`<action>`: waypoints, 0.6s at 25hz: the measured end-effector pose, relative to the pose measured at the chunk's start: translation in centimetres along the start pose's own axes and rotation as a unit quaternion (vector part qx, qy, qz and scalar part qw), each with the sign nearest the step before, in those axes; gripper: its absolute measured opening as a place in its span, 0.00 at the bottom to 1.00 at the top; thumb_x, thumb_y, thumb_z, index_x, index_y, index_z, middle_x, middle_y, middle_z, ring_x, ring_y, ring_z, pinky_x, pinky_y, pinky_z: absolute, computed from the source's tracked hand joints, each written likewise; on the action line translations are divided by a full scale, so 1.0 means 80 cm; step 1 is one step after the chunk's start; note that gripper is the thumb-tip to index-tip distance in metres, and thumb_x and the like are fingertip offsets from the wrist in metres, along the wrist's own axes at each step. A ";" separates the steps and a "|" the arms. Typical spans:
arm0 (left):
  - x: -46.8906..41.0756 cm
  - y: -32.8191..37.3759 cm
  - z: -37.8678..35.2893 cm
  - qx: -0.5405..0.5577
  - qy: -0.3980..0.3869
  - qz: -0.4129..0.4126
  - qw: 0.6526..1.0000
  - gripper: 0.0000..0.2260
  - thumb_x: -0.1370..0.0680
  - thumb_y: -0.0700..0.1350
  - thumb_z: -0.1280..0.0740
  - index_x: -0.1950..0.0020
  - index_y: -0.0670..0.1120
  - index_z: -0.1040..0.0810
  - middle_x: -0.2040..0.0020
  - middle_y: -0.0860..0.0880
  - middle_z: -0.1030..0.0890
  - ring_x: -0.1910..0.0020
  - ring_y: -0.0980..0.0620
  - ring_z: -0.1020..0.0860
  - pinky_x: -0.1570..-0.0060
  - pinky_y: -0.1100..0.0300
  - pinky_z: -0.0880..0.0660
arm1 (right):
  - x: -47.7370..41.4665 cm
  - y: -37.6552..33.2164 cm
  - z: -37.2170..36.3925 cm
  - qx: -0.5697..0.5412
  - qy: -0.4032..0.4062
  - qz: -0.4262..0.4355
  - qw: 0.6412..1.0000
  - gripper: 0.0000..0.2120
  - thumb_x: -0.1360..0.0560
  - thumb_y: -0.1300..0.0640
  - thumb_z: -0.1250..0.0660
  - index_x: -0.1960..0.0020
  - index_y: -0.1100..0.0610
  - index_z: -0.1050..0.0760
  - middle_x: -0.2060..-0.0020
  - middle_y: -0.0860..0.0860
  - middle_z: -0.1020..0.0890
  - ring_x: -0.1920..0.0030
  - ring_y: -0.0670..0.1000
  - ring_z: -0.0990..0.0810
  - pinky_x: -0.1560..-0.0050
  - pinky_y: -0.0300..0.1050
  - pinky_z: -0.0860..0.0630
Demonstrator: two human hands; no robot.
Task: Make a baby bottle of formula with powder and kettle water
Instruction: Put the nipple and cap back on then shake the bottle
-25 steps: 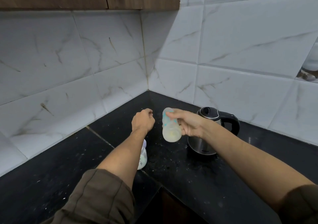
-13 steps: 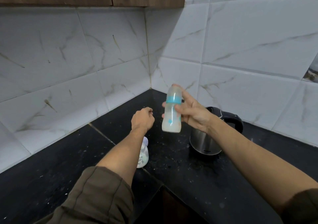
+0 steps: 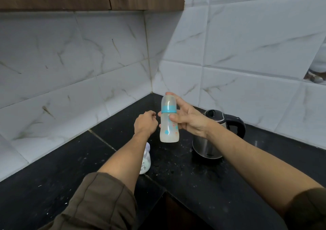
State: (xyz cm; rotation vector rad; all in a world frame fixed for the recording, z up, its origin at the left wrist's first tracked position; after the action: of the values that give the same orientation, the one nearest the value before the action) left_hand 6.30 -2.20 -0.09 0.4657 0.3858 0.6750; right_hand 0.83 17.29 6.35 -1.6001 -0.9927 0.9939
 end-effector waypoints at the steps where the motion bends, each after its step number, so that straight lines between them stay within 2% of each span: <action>1: 0.000 0.003 0.000 -0.005 -0.005 -0.004 1.000 0.14 0.17 0.47 0.39 0.35 0.51 0.19 0.46 0.47 0.15 0.51 0.46 0.20 0.54 0.54 0.25 | -0.001 0.001 -0.002 0.004 0.000 0.000 1.000 0.41 0.27 0.60 0.24 0.19 0.43 0.39 0.31 0.69 0.24 0.34 0.66 0.22 0.31 0.72 0.29; 3: 0.001 0.004 0.000 -0.010 -0.006 -0.014 1.000 0.13 0.17 0.47 0.36 0.34 0.51 0.19 0.45 0.47 0.15 0.50 0.46 0.19 0.53 0.54 0.24 | -0.003 -0.004 -0.002 -0.047 0.035 0.005 0.998 0.42 0.26 0.60 0.24 0.19 0.44 0.40 0.33 0.66 0.21 0.36 0.64 0.20 0.34 0.67 0.24; 5: 0.004 0.005 0.001 -0.004 0.002 -0.018 1.000 0.15 0.17 0.46 0.37 0.32 0.51 0.19 0.43 0.48 0.15 0.46 0.45 0.18 0.49 0.53 0.23 | -0.001 -0.003 0.003 -0.049 0.053 -0.003 0.997 0.44 0.28 0.59 0.22 0.19 0.44 0.40 0.34 0.63 0.20 0.37 0.62 0.19 0.35 0.66 0.22; 7: 0.005 0.005 0.004 0.005 0.009 -0.013 1.000 0.15 0.17 0.46 0.38 0.32 0.51 0.19 0.42 0.48 0.15 0.44 0.45 0.18 0.48 0.52 0.24 | 0.005 0.006 0.002 0.029 -0.013 -0.037 0.999 0.41 0.25 0.62 0.26 0.19 0.43 0.41 0.31 0.65 0.23 0.35 0.63 0.20 0.32 0.69 0.26; 9: 0.007 0.002 0.007 -0.002 0.013 -0.008 1.000 0.15 0.16 0.45 0.38 0.31 0.50 0.19 0.41 0.48 0.15 0.42 0.44 0.18 0.47 0.53 0.24 | 0.010 0.013 0.003 0.051 -0.054 -0.045 0.996 0.40 0.23 0.64 0.28 0.19 0.44 0.41 0.30 0.66 0.24 0.35 0.63 0.20 0.31 0.69 0.27; 12: 0.006 -0.003 0.005 -0.003 0.012 -0.002 1.000 0.16 0.16 0.45 0.39 0.31 0.50 0.20 0.39 0.49 0.15 0.39 0.44 0.19 0.43 0.52 0.24 | 0.017 0.012 0.009 -0.028 -0.016 -0.041 0.999 0.44 0.28 0.59 0.22 0.19 0.43 0.40 0.33 0.65 0.21 0.36 0.64 0.20 0.31 0.70 0.28; 15: 0.008 0.001 0.002 0.001 0.009 -0.010 1.000 0.16 0.17 0.45 0.39 0.31 0.50 0.19 0.39 0.49 0.15 0.40 0.45 0.19 0.43 0.52 0.24 | 0.023 0.027 0.011 0.063 -0.044 -0.089 0.993 0.39 0.24 0.61 0.26 0.20 0.43 0.38 0.35 0.64 0.19 0.34 0.65 0.20 0.37 0.65 0.24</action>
State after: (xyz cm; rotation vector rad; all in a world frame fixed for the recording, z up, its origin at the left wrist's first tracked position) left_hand 6.80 -1.78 -0.03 0.4580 0.4070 0.6605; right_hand 0.93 18.82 3.84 -1.3501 -1.0909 0.9890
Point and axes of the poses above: each hand's wrist, its own x-axis away from the middle knuckle, its own z-axis out of the back of the hand, y = z × x, the point moved 3 cm from there along -x, towards the middle knuckle
